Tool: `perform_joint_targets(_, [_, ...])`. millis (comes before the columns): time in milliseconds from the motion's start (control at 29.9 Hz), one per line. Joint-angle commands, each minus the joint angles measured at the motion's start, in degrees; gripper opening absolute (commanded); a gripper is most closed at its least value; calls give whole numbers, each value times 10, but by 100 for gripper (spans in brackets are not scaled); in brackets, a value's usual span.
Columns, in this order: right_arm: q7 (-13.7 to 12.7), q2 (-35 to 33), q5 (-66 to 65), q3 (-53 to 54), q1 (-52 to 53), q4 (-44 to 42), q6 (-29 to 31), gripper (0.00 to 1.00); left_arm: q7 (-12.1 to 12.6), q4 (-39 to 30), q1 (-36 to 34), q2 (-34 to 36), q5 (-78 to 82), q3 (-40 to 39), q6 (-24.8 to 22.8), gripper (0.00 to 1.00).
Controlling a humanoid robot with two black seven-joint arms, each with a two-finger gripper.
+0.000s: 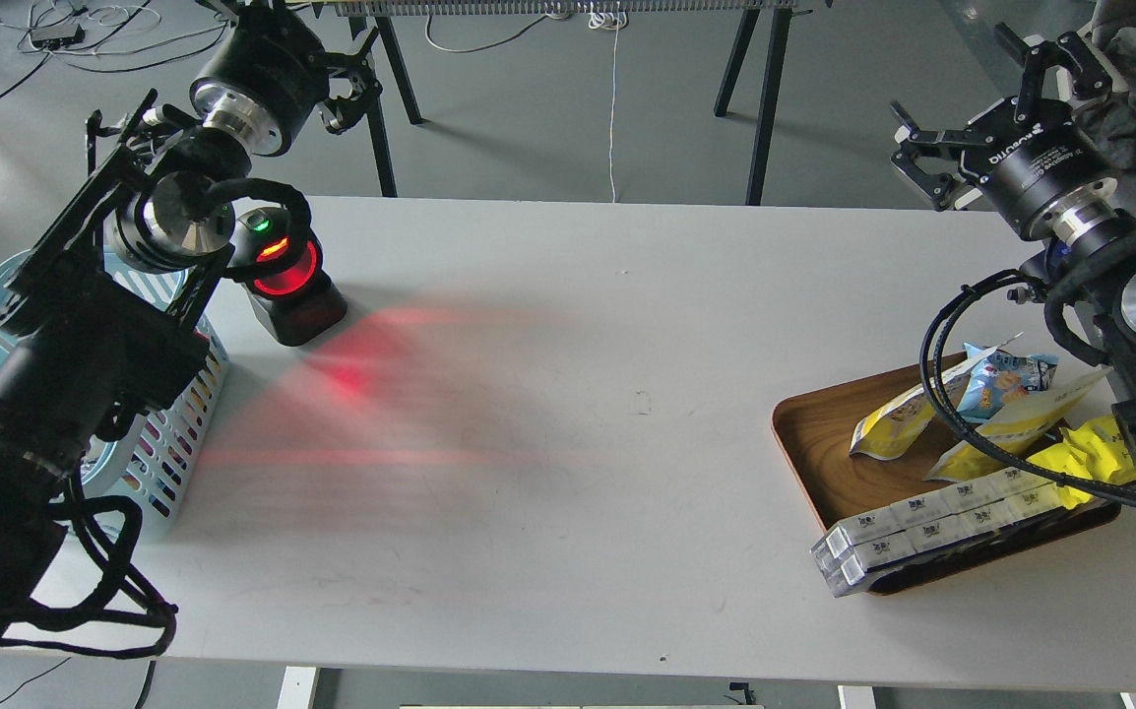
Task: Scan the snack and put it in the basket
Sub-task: 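Raise the right gripper away from the wooden tray, then lower the right gripper onto a yellow snack packet on the tray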
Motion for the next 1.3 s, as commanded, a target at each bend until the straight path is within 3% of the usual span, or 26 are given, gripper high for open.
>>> perform_joint_targets(0, [-4,-35,-2,-58,44,-7,-4,100,0,0,0,11,0,1,0,100])
perform_joint_targets(401, [-2,-176,6,-497,345,1,-3,100,-5,-1,1,27,0,-7,-18,100])
perform_joint_targets(535, [-9,-234,-5,-696,493,63,3,100,-19,-1,1,28,0,-8,-18,100])
perform_joint_targets(602, [-35,-266,-7,-801,578,123,2,100,-21,-1,1,27,0,-8,-19,100])
perform_joint_targets(736, [-155,-319,-7,-994,748,256,-5,100,-23,-1,0,27,-1,-9,-18,100])
perform_joint_targets(836, [-155,-348,-14,-1076,827,320,-27,100,-23,-2,1,26,-1,-12,-19,100])
perform_joint_targets(1070, [-155,-345,8,-1188,847,408,-164,100,-23,-2,0,23,-1,-11,-19,100])
perform_joint_targets(1271, [-155,-299,94,-1225,811,404,-200,100,-23,-2,1,23,-1,-10,-19,100])
